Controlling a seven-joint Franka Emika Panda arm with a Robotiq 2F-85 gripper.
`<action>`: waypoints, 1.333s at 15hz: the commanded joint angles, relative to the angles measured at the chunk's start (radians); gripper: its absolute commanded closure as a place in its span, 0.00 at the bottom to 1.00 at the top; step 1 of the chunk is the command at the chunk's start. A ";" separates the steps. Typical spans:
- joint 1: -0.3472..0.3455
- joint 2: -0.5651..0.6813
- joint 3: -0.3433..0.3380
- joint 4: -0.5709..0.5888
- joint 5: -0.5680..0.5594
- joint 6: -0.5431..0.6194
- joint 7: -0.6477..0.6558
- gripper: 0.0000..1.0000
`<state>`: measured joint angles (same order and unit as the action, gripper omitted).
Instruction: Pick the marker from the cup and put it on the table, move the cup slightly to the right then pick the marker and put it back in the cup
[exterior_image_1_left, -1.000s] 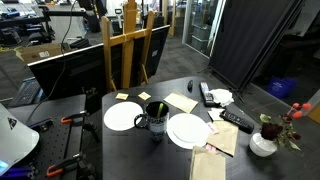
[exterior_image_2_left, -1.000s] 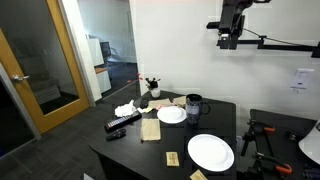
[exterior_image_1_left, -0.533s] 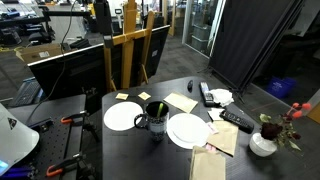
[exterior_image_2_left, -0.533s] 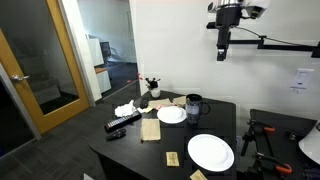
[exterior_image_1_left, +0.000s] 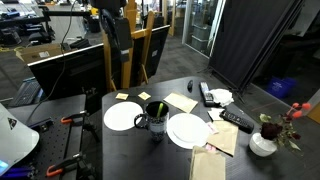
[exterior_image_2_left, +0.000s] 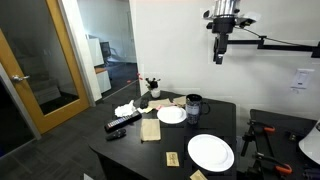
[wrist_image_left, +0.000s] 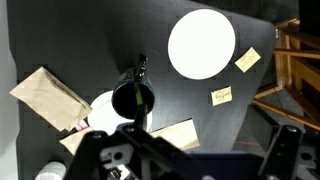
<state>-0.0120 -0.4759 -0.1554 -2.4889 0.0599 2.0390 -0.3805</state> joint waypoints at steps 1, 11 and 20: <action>-0.001 0.001 0.001 0.002 -0.003 0.002 0.001 0.00; 0.004 0.010 -0.005 -0.004 -0.005 0.024 -0.029 0.00; 0.003 0.078 0.008 -0.033 -0.068 0.228 -0.077 0.00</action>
<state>-0.0090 -0.4278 -0.1522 -2.5151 0.0264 2.2068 -0.4466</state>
